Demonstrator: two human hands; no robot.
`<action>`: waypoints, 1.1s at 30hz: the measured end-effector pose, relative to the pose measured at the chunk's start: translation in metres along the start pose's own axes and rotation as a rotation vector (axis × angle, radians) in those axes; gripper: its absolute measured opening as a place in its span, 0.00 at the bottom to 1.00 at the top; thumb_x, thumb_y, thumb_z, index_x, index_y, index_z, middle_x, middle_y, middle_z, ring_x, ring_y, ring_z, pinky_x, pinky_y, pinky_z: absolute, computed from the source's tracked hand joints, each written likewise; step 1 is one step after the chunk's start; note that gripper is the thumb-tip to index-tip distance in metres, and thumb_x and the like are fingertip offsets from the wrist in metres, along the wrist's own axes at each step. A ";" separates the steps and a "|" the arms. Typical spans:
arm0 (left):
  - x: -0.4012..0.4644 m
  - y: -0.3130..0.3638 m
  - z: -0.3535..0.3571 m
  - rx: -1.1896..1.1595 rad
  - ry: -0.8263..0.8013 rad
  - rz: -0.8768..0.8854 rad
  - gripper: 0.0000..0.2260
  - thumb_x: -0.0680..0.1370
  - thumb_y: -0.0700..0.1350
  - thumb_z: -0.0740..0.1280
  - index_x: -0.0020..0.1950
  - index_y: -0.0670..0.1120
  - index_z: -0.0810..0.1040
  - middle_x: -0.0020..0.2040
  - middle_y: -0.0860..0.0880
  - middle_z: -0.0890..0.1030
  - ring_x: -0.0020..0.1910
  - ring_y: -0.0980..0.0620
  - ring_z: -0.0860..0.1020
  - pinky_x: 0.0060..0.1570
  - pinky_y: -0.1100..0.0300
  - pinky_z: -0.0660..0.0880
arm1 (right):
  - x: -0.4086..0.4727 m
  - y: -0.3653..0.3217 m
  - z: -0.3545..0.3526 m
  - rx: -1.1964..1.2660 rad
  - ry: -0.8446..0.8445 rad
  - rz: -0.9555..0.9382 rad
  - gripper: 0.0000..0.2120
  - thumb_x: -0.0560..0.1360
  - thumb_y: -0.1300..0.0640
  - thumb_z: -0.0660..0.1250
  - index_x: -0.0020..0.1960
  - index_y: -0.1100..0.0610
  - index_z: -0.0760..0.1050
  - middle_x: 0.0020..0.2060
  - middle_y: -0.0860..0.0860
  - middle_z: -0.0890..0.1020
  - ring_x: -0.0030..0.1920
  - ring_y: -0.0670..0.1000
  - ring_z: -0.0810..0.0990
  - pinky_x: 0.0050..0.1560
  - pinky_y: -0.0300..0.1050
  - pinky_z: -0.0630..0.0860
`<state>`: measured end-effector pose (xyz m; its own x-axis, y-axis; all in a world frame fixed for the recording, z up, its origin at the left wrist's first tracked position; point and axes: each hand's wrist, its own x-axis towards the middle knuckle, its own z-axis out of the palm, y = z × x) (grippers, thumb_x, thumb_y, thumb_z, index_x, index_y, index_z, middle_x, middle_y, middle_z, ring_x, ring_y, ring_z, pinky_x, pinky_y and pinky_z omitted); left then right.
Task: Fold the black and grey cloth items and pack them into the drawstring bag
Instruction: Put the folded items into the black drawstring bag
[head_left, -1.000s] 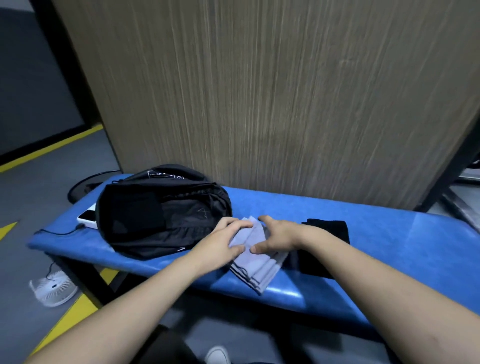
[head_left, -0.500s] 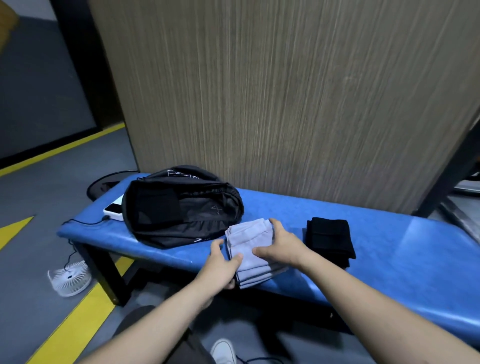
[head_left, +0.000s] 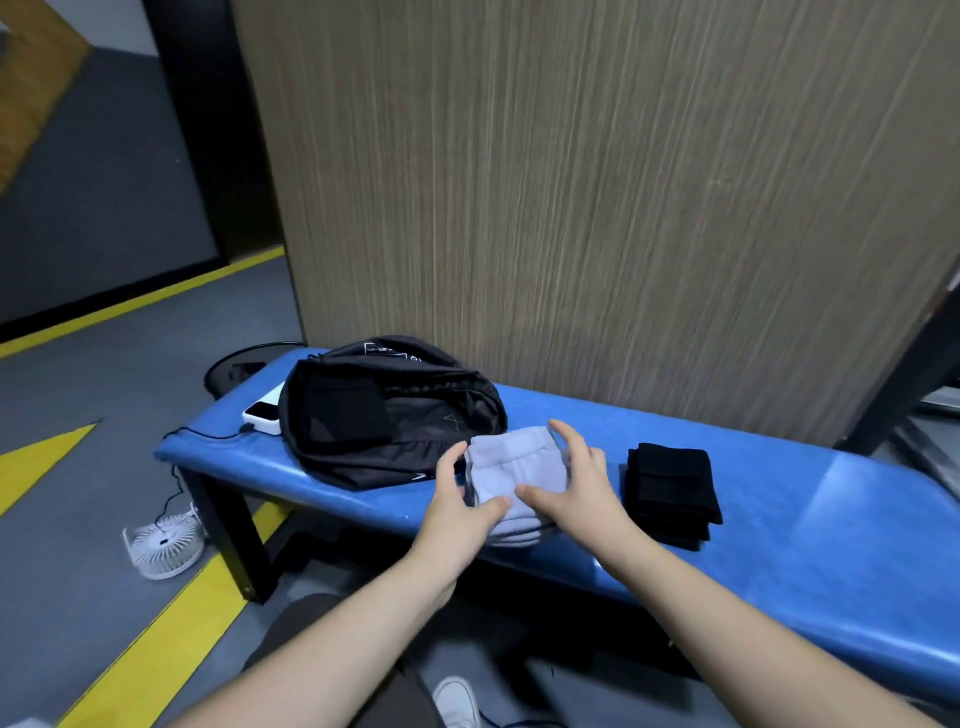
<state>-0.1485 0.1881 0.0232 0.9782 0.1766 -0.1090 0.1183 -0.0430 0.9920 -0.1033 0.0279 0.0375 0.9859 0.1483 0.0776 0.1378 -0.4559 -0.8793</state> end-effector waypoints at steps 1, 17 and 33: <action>0.000 0.004 -0.001 -0.017 0.008 0.029 0.29 0.76 0.37 0.69 0.69 0.61 0.65 0.58 0.48 0.81 0.56 0.51 0.81 0.58 0.59 0.77 | -0.002 -0.004 -0.001 0.030 0.016 -0.038 0.39 0.72 0.55 0.76 0.76 0.41 0.60 0.62 0.50 0.65 0.54 0.34 0.71 0.49 0.28 0.68; 0.076 0.066 -0.071 -0.110 0.050 0.021 0.20 0.80 0.43 0.66 0.70 0.57 0.68 0.57 0.47 0.83 0.48 0.51 0.84 0.40 0.59 0.78 | 0.065 -0.053 0.032 0.129 -0.088 -0.204 0.27 0.74 0.55 0.72 0.70 0.42 0.69 0.69 0.43 0.70 0.71 0.41 0.66 0.59 0.32 0.65; 0.194 0.024 -0.095 0.086 0.092 -0.055 0.28 0.76 0.35 0.61 0.73 0.55 0.63 0.65 0.50 0.76 0.59 0.51 0.78 0.58 0.57 0.76 | 0.196 -0.016 0.110 0.010 -0.221 -0.104 0.27 0.76 0.57 0.69 0.73 0.49 0.67 0.69 0.51 0.71 0.68 0.47 0.69 0.61 0.36 0.63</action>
<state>0.0282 0.3146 0.0319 0.9505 0.2706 -0.1527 0.1893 -0.1146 0.9752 0.0775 0.1610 0.0156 0.9215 0.3831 0.0640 0.2354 -0.4197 -0.8766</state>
